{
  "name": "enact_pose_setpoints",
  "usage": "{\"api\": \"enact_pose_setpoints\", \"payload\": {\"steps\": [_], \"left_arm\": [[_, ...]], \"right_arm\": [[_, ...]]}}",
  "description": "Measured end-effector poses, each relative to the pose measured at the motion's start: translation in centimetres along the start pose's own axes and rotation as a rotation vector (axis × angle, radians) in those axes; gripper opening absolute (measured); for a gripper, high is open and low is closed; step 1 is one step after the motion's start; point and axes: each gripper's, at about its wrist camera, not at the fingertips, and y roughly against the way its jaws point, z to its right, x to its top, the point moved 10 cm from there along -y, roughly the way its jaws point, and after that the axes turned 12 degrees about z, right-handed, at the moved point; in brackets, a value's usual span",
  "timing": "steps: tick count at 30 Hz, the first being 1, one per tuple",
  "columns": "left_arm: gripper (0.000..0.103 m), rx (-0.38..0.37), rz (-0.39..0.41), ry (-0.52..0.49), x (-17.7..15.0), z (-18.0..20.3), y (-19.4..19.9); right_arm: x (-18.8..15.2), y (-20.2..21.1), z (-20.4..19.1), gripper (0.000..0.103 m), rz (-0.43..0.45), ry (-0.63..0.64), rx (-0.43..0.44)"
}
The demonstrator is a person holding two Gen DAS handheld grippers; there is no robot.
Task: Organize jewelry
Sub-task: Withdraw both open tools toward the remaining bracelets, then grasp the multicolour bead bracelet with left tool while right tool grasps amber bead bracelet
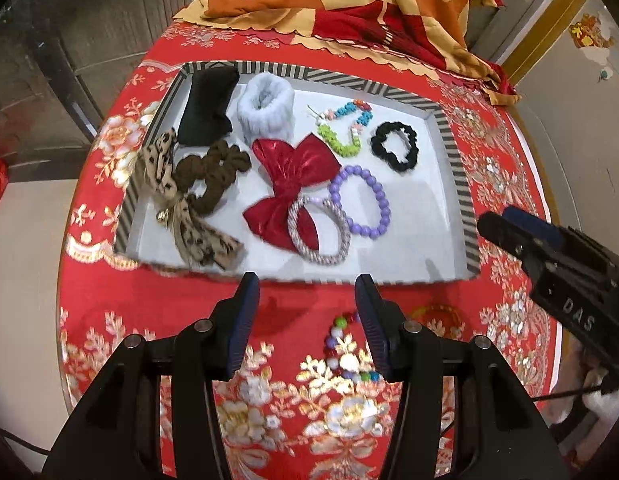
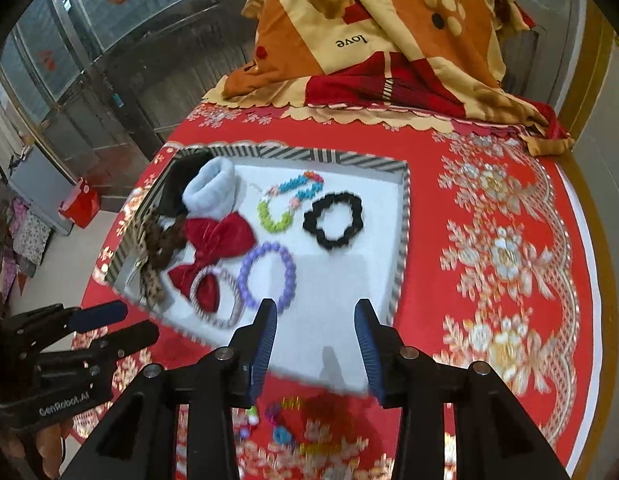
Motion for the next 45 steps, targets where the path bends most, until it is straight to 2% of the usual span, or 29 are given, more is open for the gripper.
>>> {"api": "enact_pose_setpoints", "payload": {"steps": [16,27,39,45], "left_arm": [[0.049,0.038,-0.02,0.037,-6.7,0.2,3.2],[0.049,0.077,-0.051,0.095,-10.1,-1.4,3.6],[0.049,0.075,-0.085,0.133,-9.7,-1.6,1.3],[0.049,0.081,-0.098,0.091,-8.9,-0.7,-0.6]], "right_arm": [[-8.1,5.5,0.4,0.039,-0.022,-0.015,0.004],[-13.2,5.8,2.0,0.039,-0.076,-0.056,0.019],[-12.6,1.7,2.9,0.039,-0.102,-0.031,0.004],[-12.0,-0.4,2.8,0.039,-0.121,-0.007,-0.001]]}}
